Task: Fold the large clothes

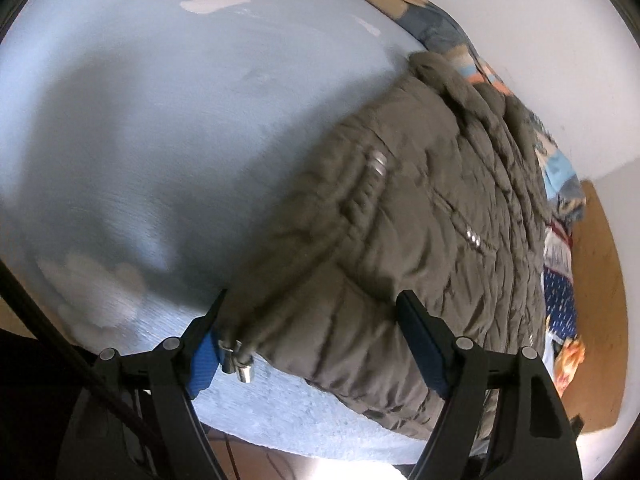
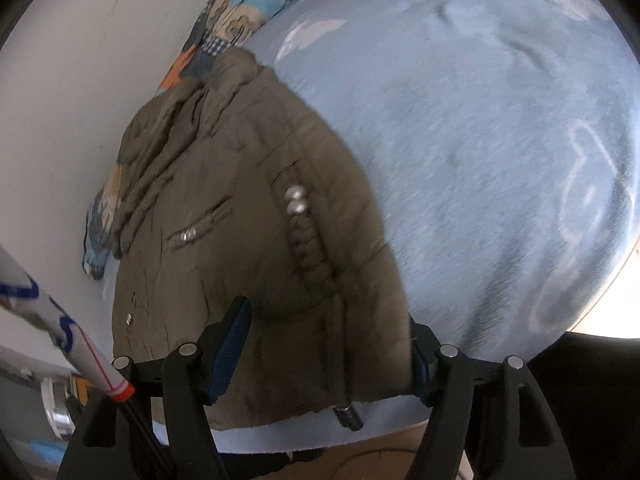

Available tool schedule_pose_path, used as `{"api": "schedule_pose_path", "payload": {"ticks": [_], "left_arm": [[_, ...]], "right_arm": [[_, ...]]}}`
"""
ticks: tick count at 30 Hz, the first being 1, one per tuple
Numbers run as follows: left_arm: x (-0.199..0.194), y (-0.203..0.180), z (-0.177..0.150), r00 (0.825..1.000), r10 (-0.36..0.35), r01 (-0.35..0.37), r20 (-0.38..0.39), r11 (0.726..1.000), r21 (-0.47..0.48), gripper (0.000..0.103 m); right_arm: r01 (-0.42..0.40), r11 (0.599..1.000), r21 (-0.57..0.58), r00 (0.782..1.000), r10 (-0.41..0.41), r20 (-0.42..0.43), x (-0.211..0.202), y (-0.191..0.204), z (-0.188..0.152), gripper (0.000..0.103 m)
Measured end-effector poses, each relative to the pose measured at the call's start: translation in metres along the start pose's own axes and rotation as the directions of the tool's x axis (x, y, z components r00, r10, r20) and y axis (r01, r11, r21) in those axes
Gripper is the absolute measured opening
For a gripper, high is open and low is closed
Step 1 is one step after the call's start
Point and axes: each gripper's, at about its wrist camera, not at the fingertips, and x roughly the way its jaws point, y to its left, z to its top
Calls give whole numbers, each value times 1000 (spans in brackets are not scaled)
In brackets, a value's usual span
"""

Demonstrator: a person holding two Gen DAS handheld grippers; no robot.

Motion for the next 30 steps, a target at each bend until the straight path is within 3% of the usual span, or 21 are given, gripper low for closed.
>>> {"api": "schedule_pose_path", "payload": {"ticks": [4, 8, 10, 14, 16, 19, 23, 24, 28, 30], "left_arm": [[-1, -17, -6, 1000, -14, 13, 12, 996, 91, 80], [-5, -27, -8, 998, -8, 0, 58, 990, 142, 79], [-3, -30, -9, 997, 29, -42, 76, 985, 166, 79], [3, -41, -14, 990, 102, -123, 100, 965, 231, 79], [1, -53, -20, 984, 124, -157, 130, 944, 289, 79], [-2, -67, -28, 969, 156, -217, 190, 904, 367, 79], [5, -83, -37, 945, 213, -306, 248, 844, 441, 80], [8, -85, -38, 939, 224, -323, 259, 831, 452, 80], [18, -89, -38, 927, 263, -364, 268, 808, 464, 80], [18, -90, -38, 924, 263, -369, 277, 798, 476, 80]], "right_arm": [[-11, 1000, -23, 999, 10, -45, 12, 7, -9, 75], [-29, 998, -63, 999, 30, 14, 4, 15, -11, 49], [-42, 998, -54, 999, 44, 32, 1, 14, -9, 49], [-30, 999, -16, 999, 30, -10, 16, 6, -10, 51], [-28, 1000, -13, 999, 27, -16, 17, 6, -9, 51], [-41, 995, -92, 998, 44, 35, 4, 19, -12, 39], [44, 979, -200, 998, -35, 48, 8, 35, -18, 39], [75, 975, -208, 997, -69, 39, 13, 35, -19, 40], [69, 983, -173, 998, -69, 7, 22, 28, -17, 60], [62, 982, -176, 998, -61, 11, 23, 28, -17, 53]]}}
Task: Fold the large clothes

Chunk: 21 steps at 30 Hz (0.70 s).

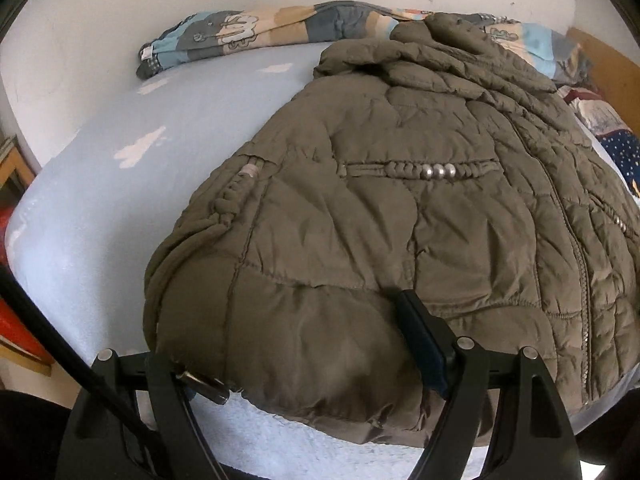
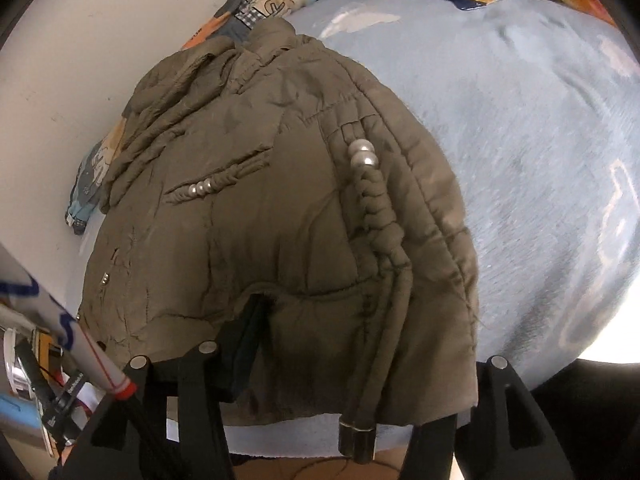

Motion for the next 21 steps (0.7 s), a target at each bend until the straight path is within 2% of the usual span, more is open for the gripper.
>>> {"api": "schedule_pose_path", "payload": {"ticks": [1, 2, 4, 8, 17, 21], "left_arm": [[-3, -1, 1, 1000, 3, -3, 13, 1000, 14, 79], [-3, -4, 2, 1000, 8, -9, 24, 1000, 25, 73], [-8, -7, 1, 999, 22, -24, 44, 998, 50, 71], [-8, -13, 0, 997, 57, -62, 59, 994, 91, 70], [-4, -27, -5, 986, 135, -149, 94, 976, 161, 71], [-3, -27, -4, 986, 136, -150, 95, 975, 163, 71]], "right_arm": [[-10, 1000, -12, 1000, 10, 10, -2, 2, 0, 41], [-13, 1000, -24, 1000, 14, 20, -5, 4, 0, 34], [-2, 998, -68, 999, 5, 47, -10, 10, 0, 29], [57, 989, -136, 997, -48, 67, -10, 22, -4, 28], [70, 992, -104, 997, -65, 52, 7, 18, -4, 33], [54, 995, -87, 997, -49, 56, 5, 13, -6, 33]]}}
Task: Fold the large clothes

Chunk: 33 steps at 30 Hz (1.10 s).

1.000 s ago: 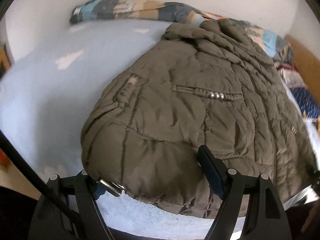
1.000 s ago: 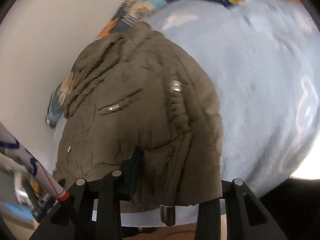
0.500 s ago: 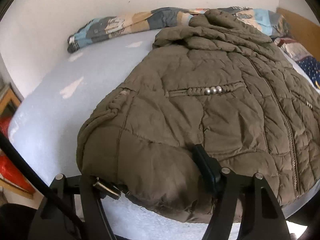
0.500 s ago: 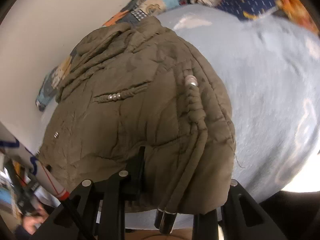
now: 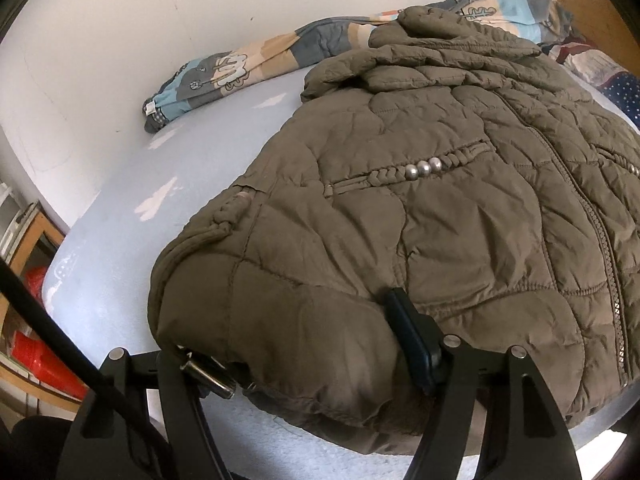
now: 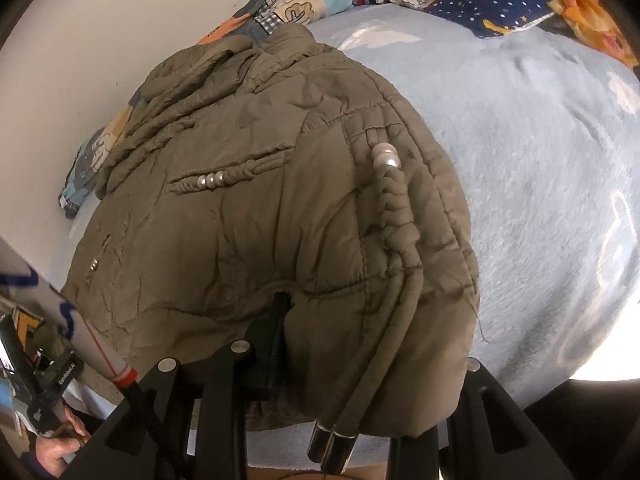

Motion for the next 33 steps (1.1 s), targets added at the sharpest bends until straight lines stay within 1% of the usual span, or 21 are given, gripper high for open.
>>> {"api": "schedule_pose_path", "payload": {"ticks": [3, 5, 6, 7, 8, 9, 11, 14, 15, 20, 23, 33], "left_arm": [[-1, 0, 1, 1000, -2, 2, 2, 1000, 10, 70], [-3, -2, 2, 1000, -2, 1, 16, 1000, 28, 59], [-5, -3, 2, 1000, 0, -1, 27, 999, 37, 56], [-8, -5, 3, 999, -1, -1, 35, 999, 44, 49], [-10, -6, 3, 999, -5, 2, 48, 999, 49, 41], [-13, -7, 4, 998, -11, 8, 58, 999, 54, 37], [-17, -7, 5, 997, -18, 14, 74, 998, 59, 30], [-23, -5, 6, 995, -28, 23, 95, 998, 54, 27], [-24, -4, 6, 994, -30, 25, 100, 998, 52, 27], [-33, -1, 9, 989, -35, 28, 141, 998, 48, 25], [-35, -1, 9, 989, -38, 32, 143, 999, 44, 24], [-37, 2, 10, 987, -44, 38, 154, 998, 41, 24]], "right_arm": [[-4, 1000, 10, 1000, 4, 2, 0, -1, 0, 34], [-15, 999, 32, 1000, 14, 3, 0, -3, 0, 34], [-24, 999, 48, 1000, 24, -1, -1, -5, 0, 34], [-37, 997, 67, 999, 37, -7, -1, -7, 2, 34], [-43, 996, 74, 999, 44, -12, -2, -9, 2, 31], [-46, 996, 73, 999, 47, -10, -3, -9, 3, 30], [-40, 999, 33, 999, 40, 11, -10, -2, 4, 22], [-12, 999, -49, 998, 15, 62, -23, 12, 3, 19], [-11, 998, -56, 997, 15, 72, -26, 13, 3, 18], [-32, 998, -51, 993, 38, 111, -37, 13, 4, 18], [-25, 997, -75, 990, 36, 137, -44, 16, 4, 18], [-27, 996, -81, 988, 39, 152, -49, 19, 3, 18]]}}
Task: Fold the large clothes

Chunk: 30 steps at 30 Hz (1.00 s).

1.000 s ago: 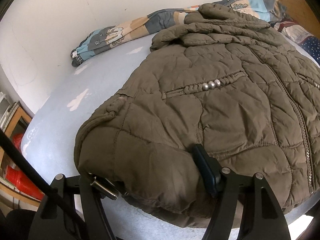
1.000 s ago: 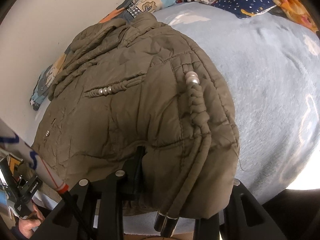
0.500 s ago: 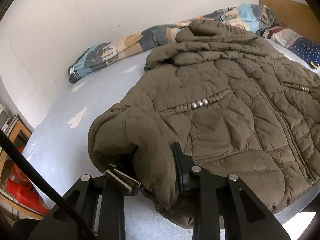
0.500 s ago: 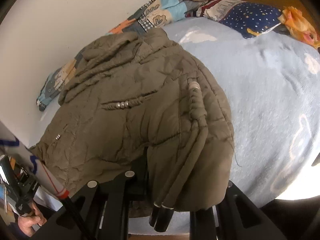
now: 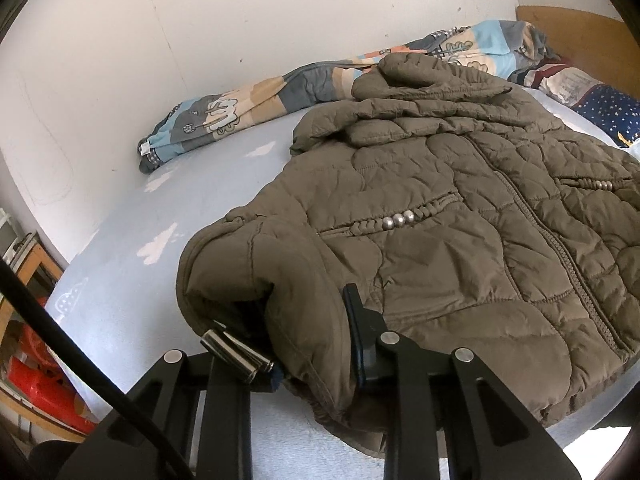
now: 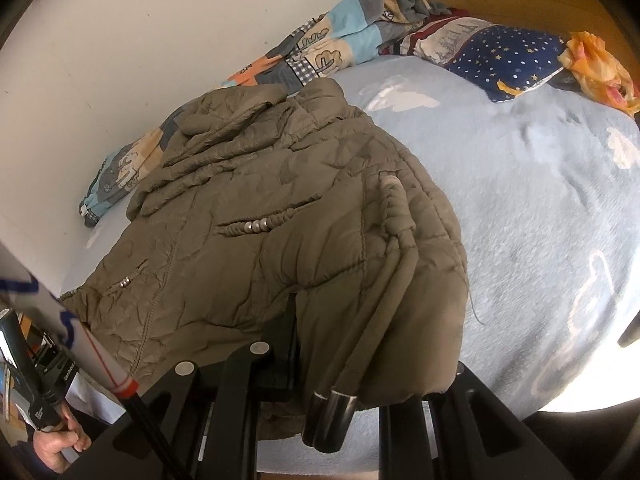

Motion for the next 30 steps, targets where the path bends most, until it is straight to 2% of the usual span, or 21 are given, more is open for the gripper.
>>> {"api": "schedule_pose_path", "payload": {"ticks": [11, 30], "left_arm": [[-13, 1, 0, 999, 0, 0, 45, 1000, -3, 23], [-15, 3, 10, 999, 6, -4, 50, 1000, -29, 23]], "right_arm": [[-16, 1000, -4, 999, 16, 34, -15, 0, 1, 16], [-32, 999, 3, 998, 32, 47, -21, 3, 6, 16]]}}
